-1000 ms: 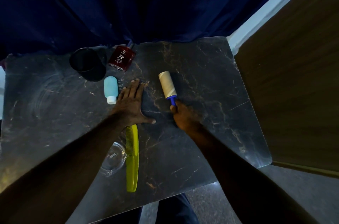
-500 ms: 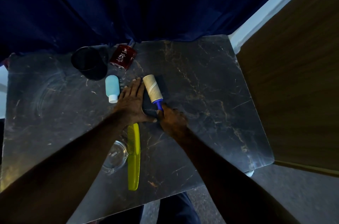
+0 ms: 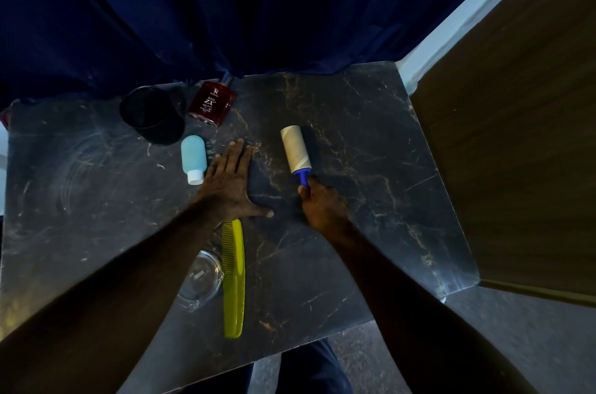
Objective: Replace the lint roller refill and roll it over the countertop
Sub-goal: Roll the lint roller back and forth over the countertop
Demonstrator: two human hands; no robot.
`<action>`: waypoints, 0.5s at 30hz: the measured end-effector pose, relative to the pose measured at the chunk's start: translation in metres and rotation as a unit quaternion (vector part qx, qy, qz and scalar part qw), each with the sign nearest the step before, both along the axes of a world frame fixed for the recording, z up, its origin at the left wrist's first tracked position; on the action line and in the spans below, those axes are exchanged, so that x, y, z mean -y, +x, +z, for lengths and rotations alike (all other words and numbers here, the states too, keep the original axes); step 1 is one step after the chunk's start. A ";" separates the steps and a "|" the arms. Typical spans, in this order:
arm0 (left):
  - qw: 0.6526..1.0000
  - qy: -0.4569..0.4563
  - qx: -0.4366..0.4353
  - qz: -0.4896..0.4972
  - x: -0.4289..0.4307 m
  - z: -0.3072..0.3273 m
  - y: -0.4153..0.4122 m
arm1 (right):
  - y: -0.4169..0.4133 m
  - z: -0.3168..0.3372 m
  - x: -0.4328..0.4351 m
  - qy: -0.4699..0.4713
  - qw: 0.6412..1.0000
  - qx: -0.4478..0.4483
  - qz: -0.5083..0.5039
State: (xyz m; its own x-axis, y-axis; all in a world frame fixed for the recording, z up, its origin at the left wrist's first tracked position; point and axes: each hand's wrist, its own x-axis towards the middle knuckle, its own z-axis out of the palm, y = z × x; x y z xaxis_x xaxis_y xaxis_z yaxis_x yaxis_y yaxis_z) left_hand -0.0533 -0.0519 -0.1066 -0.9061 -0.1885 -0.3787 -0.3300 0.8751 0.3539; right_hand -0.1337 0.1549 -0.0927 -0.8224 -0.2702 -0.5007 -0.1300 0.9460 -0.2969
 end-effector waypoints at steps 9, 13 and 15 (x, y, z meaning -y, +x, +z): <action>1.000 -0.002 -0.003 -0.009 0.001 0.001 0.001 | -0.023 0.003 -0.035 0.009 0.999 -0.015 -0.038; 1.000 -0.005 -0.002 -0.012 0.000 0.000 0.001 | -0.024 0.001 -0.037 -0.003 0.999 -0.004 -0.049; 1.000 -0.007 -0.003 -0.010 0.000 0.000 0.001 | -0.024 -0.001 -0.037 -0.001 0.999 -0.004 -0.049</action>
